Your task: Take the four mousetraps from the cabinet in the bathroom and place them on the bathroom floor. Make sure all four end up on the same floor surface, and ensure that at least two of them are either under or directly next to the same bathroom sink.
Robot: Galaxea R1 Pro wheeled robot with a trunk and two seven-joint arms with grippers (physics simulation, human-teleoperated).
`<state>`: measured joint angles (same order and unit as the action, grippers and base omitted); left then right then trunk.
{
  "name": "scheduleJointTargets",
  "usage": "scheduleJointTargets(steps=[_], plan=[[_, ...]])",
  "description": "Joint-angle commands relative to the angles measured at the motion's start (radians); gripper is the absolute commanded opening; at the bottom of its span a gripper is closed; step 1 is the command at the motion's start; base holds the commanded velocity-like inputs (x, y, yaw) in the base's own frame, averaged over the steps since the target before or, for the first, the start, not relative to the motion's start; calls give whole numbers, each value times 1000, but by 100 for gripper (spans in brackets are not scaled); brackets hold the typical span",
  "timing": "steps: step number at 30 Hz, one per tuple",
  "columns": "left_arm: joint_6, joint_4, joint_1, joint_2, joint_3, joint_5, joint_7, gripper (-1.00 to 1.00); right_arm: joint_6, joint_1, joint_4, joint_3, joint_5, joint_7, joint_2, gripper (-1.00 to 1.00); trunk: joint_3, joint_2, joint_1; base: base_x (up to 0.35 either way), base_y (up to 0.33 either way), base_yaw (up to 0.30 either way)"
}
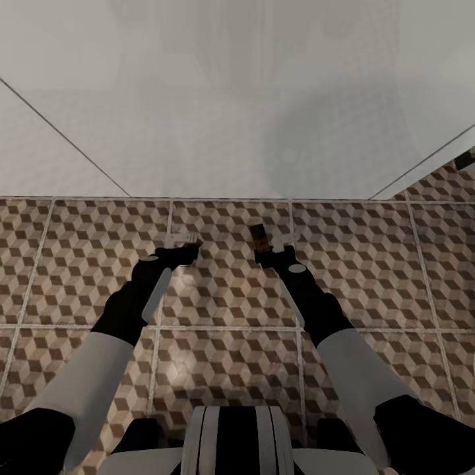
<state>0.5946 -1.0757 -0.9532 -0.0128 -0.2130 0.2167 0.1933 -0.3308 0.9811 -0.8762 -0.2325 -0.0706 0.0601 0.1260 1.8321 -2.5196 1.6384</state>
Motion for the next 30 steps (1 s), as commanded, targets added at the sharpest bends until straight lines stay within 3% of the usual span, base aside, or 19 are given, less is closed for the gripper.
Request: scheduleJointTargets(steps=[1, 10, 21, 30], plan=[[4, 0, -7, -2, -2, 10, 9, -100, -7, 0, 0, -2, -5, 3, 0, -100, 1, 0, 0, 0, 0, 0], [5, 18, -39, -6, -2, 10, 9, -100, -7, -1, 7, -3, -5, 3, 0, -100, 1, 0, 0, 0, 0, 0], [2, 153, -96, -13, -2, 10, 9, -100, -7, 1, 17, -5, -5, 3, 2, -100, 1, 0, 0, 0, 0, 0], [0, 197, -125, -13, -2, 10, 9, -100, -11, 1, 17, -5, -7, 4, 3, -100, 1, 0, 0, 0, 0, 0]])
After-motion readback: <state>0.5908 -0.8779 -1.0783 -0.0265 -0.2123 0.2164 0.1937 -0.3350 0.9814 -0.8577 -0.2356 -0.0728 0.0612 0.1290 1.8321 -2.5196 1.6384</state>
